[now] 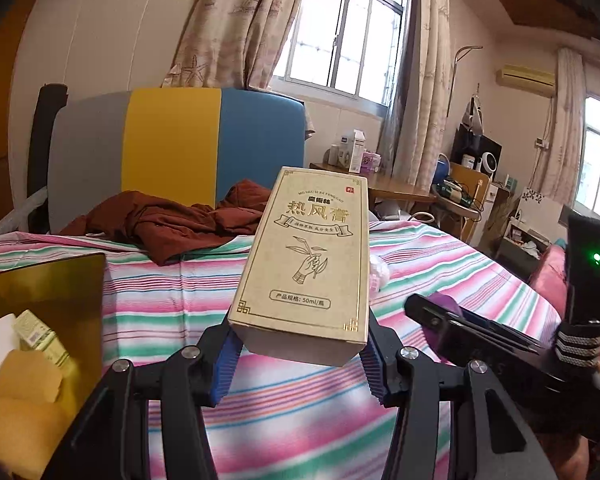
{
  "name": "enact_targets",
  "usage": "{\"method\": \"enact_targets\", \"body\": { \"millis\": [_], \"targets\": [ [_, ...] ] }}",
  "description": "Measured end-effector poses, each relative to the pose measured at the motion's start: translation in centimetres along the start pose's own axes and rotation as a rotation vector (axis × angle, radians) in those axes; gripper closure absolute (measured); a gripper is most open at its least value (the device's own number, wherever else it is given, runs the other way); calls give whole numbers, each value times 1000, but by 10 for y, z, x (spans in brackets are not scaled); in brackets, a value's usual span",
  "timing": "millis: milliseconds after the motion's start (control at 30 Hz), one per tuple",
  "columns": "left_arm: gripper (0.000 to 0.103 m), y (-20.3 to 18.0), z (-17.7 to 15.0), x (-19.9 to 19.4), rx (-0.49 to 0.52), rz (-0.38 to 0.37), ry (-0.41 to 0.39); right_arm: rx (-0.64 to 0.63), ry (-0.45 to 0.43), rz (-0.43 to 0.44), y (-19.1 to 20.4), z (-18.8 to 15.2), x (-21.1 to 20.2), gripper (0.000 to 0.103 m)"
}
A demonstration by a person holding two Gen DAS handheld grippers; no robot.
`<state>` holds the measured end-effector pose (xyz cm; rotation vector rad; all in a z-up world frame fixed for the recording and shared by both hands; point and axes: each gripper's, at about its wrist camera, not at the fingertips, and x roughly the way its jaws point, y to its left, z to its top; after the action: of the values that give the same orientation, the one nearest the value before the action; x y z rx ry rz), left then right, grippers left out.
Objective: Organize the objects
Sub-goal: 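Lift the cream box with the left gripper while the right gripper lifts the purple sachet, then lower the cream box and purple sachet into the gold tray while both grippers open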
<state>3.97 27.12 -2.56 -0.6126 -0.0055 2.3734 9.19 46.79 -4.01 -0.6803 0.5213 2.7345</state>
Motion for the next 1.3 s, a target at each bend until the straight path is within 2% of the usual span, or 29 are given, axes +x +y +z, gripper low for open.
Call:
{"method": "enact_targets", "body": {
  "millis": [200,433,667,833,1133,1300],
  "targets": [
    [50,15,-9,-29,-22,5,6,-25,20,32,30,-12,-7,51],
    [50,43,-15,-71,-54,37,-27,3,42,119,63,-23,-15,51],
    [50,79,-17,-112,-96,85,-61,-82,50,214,121,-29,-21,51],
    [49,115,-18,-134,-166,137,-75,-146,70,277,159,-31,-23,51],
    [49,168,-28,-156,-252,230,-63,-268,167,358,219,-34,-7,51],
    [49,200,-33,-158,-311,278,-33,-358,256,356,249,-37,16,51]
  ]
}}
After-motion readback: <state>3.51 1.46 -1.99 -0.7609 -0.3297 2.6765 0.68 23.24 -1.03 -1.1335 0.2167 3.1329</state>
